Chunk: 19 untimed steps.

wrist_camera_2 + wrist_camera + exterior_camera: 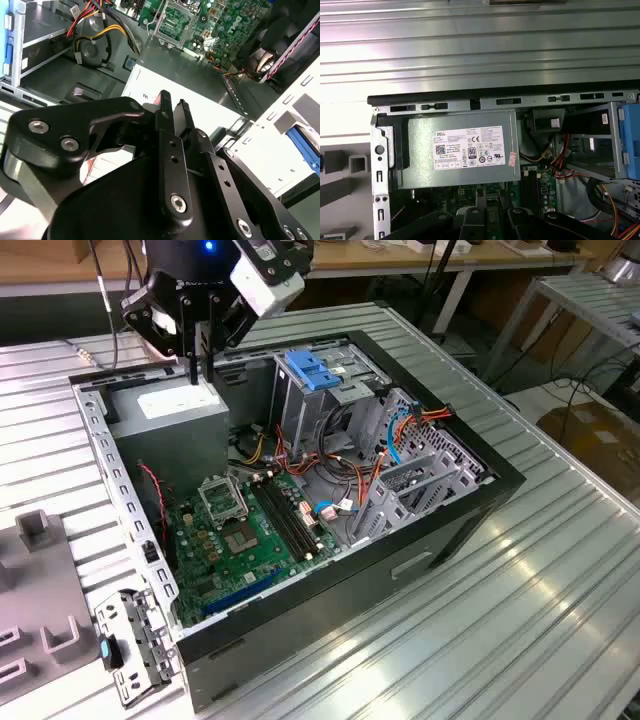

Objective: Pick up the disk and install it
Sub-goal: 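Reach for the disk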

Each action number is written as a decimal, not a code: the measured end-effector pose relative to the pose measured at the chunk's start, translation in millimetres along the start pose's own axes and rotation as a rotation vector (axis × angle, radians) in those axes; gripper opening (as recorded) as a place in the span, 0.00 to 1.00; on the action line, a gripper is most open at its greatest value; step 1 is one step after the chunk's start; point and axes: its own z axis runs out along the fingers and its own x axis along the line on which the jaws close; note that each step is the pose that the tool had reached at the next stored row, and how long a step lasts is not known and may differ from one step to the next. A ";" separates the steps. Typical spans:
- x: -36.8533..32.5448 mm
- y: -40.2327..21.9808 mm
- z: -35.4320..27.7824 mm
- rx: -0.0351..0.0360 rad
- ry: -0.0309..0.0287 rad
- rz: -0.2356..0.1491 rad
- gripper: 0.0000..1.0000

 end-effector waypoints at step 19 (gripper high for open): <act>29.4 -2.2 -0.5 0.0001 0.0017 0.000 0.24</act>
